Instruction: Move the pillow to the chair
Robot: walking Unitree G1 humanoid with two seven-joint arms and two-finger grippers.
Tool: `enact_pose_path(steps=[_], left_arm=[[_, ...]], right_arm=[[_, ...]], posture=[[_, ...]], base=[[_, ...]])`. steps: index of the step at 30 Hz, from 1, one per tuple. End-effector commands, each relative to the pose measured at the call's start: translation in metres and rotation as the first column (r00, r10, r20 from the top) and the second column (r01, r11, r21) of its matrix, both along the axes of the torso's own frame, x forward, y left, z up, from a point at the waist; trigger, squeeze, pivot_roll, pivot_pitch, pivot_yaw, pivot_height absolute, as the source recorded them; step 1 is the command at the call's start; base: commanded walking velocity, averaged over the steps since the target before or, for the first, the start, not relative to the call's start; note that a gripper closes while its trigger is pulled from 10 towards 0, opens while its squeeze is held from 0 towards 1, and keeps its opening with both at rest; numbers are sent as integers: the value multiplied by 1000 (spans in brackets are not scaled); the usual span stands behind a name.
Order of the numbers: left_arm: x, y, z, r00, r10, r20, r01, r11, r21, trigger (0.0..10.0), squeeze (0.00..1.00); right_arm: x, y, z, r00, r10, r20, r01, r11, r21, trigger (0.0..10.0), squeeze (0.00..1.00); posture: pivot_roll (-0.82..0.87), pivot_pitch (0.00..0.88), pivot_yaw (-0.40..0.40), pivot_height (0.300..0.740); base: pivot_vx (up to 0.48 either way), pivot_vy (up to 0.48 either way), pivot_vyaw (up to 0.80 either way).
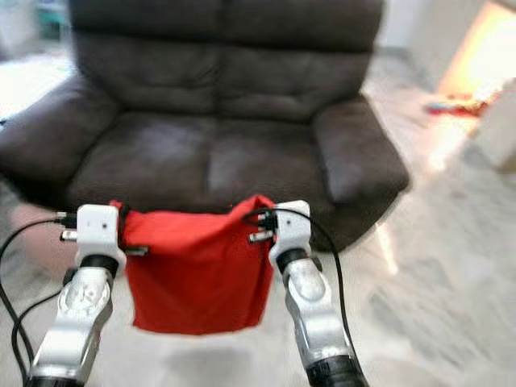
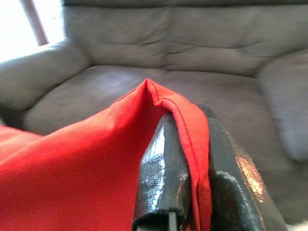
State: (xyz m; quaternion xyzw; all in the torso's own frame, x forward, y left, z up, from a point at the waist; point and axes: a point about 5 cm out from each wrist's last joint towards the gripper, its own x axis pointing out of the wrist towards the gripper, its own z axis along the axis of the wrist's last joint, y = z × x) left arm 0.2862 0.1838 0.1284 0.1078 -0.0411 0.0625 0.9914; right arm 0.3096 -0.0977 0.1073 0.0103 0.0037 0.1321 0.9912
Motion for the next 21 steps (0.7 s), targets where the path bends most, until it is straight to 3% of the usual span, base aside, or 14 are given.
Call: enact_pose_path(steps=[1,7,21], left_arm=[[2,-9,15,997,-32,73,32,999,1,10000,0],[1,-10,16,996,-20,82,21,1000,-5,10000,0],[-1,-16,21,993,-20,120,27,998,-58,10000,0]], right_arm=[[3,-5,14,998,-15,67,14,1000,10,10000,0],[3,-2,14,997,3,72,-4,1000,23,10000,0],[4,4,19,993,51,107,-53,998,18,10000,0]], posture=[[79,0,-36,740],[79,0,-39,740],[77,0,-39,740]], base=[[0,0,-800],[0,0,-747],[0,0,0]])
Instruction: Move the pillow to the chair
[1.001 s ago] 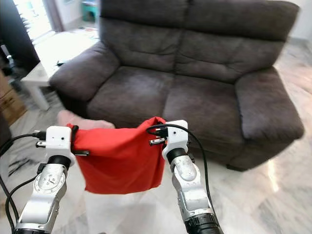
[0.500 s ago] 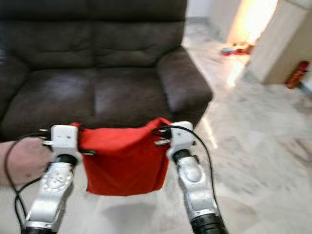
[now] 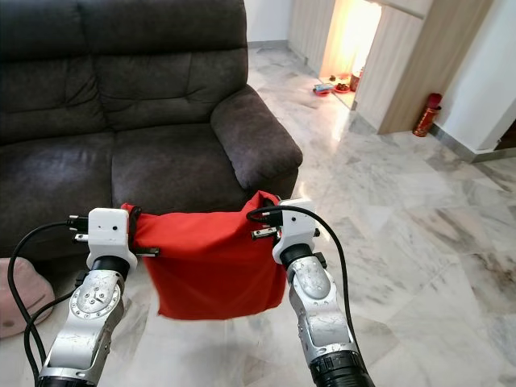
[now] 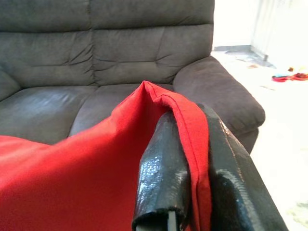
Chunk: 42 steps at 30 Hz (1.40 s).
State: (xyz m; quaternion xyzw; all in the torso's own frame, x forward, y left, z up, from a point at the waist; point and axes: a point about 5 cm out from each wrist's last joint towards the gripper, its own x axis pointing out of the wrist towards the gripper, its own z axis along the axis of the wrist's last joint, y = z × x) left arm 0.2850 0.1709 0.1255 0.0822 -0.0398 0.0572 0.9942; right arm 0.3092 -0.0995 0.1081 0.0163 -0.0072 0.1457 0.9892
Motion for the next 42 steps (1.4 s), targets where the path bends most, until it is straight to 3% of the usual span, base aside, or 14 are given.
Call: enact_pose_path(steps=[1,7,14,22,26,32,42], left_arm=[[0,-3,27,990,-10,138,12,1000,-15,10000,0],[-2,-5,36,980,-25,197,16,999,48,10000,0],[-2,-5,37,979,-14,203,5,999,44,10000,0],[-2,-7,37,977,-17,210,7,999,50,10000,0],[-2,-7,37,979,-8,205,-3,999,53,10000,0],[-2,-6,38,978,1,208,-11,999,50,10000,0],[-2,-5,37,979,10,206,-21,999,50,10000,0]], right_arm=[[4,6,20,995,27,93,-27,1000,2,10000,0],[5,7,27,989,37,143,-34,999,-24,10000,0],[5,9,34,984,41,171,-48,998,34,10000,0],[4,12,37,979,61,195,-62,998,-1,10000,0],[-1,18,39,965,124,229,-120,992,-29,10000,0],[0,19,38,973,112,203,-119,993,20,10000,0],[2,17,39,973,107,204,-111,994,5,10000,0]], posture=[[76,0,-38,740],[74,0,-33,740],[73,0,-28,740],[78,0,-33,740],[81,0,-36,740],[83,0,-41,740],[84,0,-47,740]], base=[[0,0,0],[81,0,308],[283,0,98],[290,0,0],[291,0,600],[298,0,355],[300,0,0]])
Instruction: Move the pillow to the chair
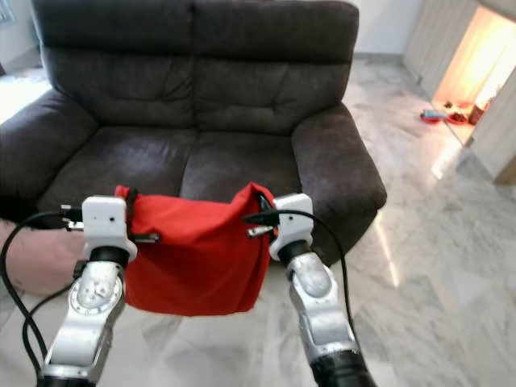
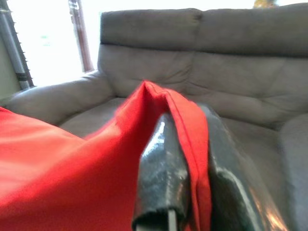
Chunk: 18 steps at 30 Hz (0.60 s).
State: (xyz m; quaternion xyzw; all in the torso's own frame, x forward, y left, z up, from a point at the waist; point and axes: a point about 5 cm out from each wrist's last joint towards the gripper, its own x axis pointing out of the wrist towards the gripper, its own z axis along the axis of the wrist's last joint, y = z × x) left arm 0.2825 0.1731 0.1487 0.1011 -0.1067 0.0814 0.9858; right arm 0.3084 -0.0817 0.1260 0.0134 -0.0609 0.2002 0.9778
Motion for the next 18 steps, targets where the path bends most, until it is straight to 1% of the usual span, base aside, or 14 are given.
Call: enact_pose_path(steps=[1,12,18], left_arm=[[1,-7,14,997,-25,71,24,1000,11,10000,0],[0,-4,19,996,-15,86,14,1000,12,10000,0],[-1,-1,18,996,-10,83,10,1000,10,10000,0]], right_arm=[[3,-1,21,996,0,94,-1,1000,12,10000,0],[4,2,28,993,10,118,-12,1000,16,10000,0],[5,1,26,995,3,103,-6,1000,29,10000,0]], posture=[[84,0,-48,740],[84,0,-50,740],[86,0,-52,740]], base=[[304,0,0],[301,0,0],[295,0,0]])
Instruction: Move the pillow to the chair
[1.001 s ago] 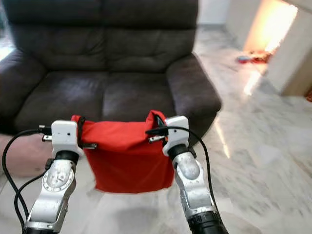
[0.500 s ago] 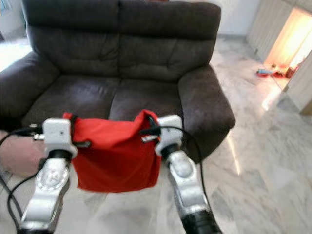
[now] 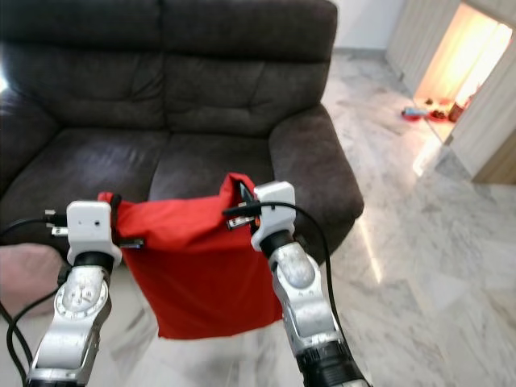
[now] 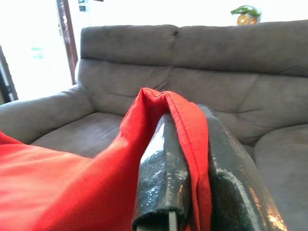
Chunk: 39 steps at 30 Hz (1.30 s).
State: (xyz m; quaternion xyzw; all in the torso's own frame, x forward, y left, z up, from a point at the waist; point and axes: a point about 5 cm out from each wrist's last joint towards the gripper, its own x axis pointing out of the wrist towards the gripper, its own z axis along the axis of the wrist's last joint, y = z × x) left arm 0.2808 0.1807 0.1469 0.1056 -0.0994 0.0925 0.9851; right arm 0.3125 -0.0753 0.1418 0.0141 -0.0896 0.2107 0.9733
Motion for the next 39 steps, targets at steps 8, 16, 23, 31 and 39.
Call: enact_pose_path(steps=[8,16,23,31,39], left_arm=[[2,-9,16,997,-32,76,33,999,-20,10000,0],[3,-10,17,996,-36,80,38,999,-28,10000,0],[3,-10,21,995,-31,97,34,999,-28,10000,0],[3,-10,25,994,-37,105,39,999,-22,10000,0],[5,-11,29,993,-50,109,51,999,-9,10000,0]], right_arm=[[1,-5,9,999,-18,40,17,1000,22,10000,0],[1,-6,8,999,-20,40,19,999,25,10000,0],[-1,-5,11,997,-6,71,6,1000,5,10000,0],[3,-7,15,997,-31,64,28,998,47,10000,0],[12,-16,21,992,-103,65,100,993,57,10000,0]], posture=[[83,0,-51,740],[79,0,-49,740],[80,0,-51,740],[84,0,-53,740],[87,0,-53,740]], base=[[278,143,0],[265,352,0],[280,326,97],[290,307,263],[314,229,-200]])
